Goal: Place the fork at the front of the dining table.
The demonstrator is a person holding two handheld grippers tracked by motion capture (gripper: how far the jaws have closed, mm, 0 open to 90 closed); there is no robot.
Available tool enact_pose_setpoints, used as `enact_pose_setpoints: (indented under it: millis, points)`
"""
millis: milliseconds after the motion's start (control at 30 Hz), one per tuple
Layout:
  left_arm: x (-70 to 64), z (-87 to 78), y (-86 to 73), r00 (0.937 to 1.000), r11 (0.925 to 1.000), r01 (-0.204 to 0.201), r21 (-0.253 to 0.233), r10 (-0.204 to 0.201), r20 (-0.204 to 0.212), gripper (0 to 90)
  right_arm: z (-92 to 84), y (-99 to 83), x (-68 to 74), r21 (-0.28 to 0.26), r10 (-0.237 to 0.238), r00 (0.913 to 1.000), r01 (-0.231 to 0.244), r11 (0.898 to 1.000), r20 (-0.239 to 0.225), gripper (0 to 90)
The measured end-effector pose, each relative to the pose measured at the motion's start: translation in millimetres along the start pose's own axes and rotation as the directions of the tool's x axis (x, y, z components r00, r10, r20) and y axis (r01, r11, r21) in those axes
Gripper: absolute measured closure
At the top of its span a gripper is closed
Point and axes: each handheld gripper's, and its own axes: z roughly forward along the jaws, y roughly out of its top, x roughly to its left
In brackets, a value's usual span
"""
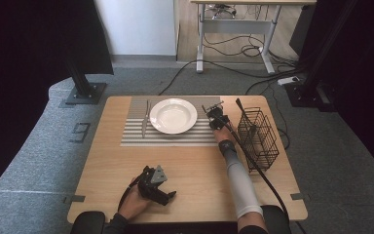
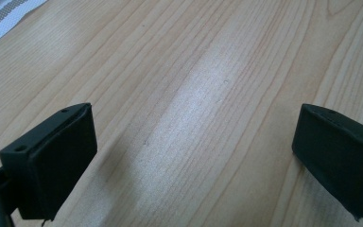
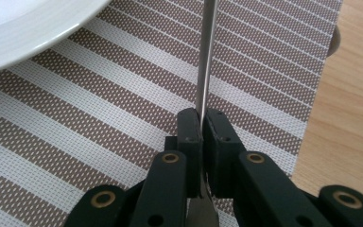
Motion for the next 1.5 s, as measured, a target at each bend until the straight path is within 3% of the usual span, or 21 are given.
enact_pose_setpoints:
  millis: [233,367,400,633,700,733,900,1033,1300,1500]
  points:
    - [0.1,0.1,0.0,1.0000,1.0000,0.003,0.001,-0.003,-0.001,0.3,0.8,0.7,-1.9,-0.004,0.015,0.9996,-0.015,1.000,-0.024,82.9]
    - [2.2,0.3,-0.4,0.9994,0.9993,0.035,0.014,-0.035,0.005,0.1,-2.9,1.6,-0.3,-0.005,-0.006,0.9999,0.006,1.000,-0.014,79.8]
    - [4.0,0.4,-0.8,0.9982,0.9980,0.059,0.021,-0.059,0.011,0.1,-7.6,2.6,0.5,-0.012,-0.024,0.9997,0.024,1.000,-0.007,76.7]
    - [6.3,0.6,-1.3,0.9961,0.9958,0.086,0.032,-0.086,0.018,0.3,-35.5,-0.3,5.4,-0.046,-0.039,0.9984,0.038,0.998,-0.042,65.6]
    - [6.4,0.6,-1.3,0.9961,0.9958,0.086,0.032,-0.086,0.018,0.3,-41.5,-5.3,7.2,-0.053,-0.043,0.9979,0.040,0.998,-0.048,67.6]
    - [6.6,0.7,-1.3,0.9959,0.9956,0.088,0.033,-0.089,0.019,0.3,-47.3,-13.3,10.3,-0.057,-0.053,0.9960,0.049,0.997,-0.072,80.2]
    - [7.0,0.8,-1.3,0.9952,0.9949,0.095,0.036,-0.095,0.023,0.3,-47.1,-24.6,14.8,-0.045,-0.074,0.9930,0.070,0.997,-0.092,83.2]
    - [7.3,1.0,-1.3,0.9946,0.9943,0.100,0.037,-0.101,0.024,0.3,-41.1,-28.4,12.4,-0.025,-0.075,0.9949,0.073,0.997,-0.067,79.8]
    - [7.7,1.1,-1.4,0.9939,0.9936,0.106,0.039,-0.107,0.027,0.5,-39.6,-29.7,5.3,-0.012,-0.033,0.9993,0.033,0.999,-0.019,73.2]
    - [7.9,1.1,-1.4,0.9936,0.9934,0.108,0.039,-0.109,0.029,0.7,-48.5,-31.3,1.4,-0.025,-0.012,0.9999,0.012,1.000,0.005,61.0]
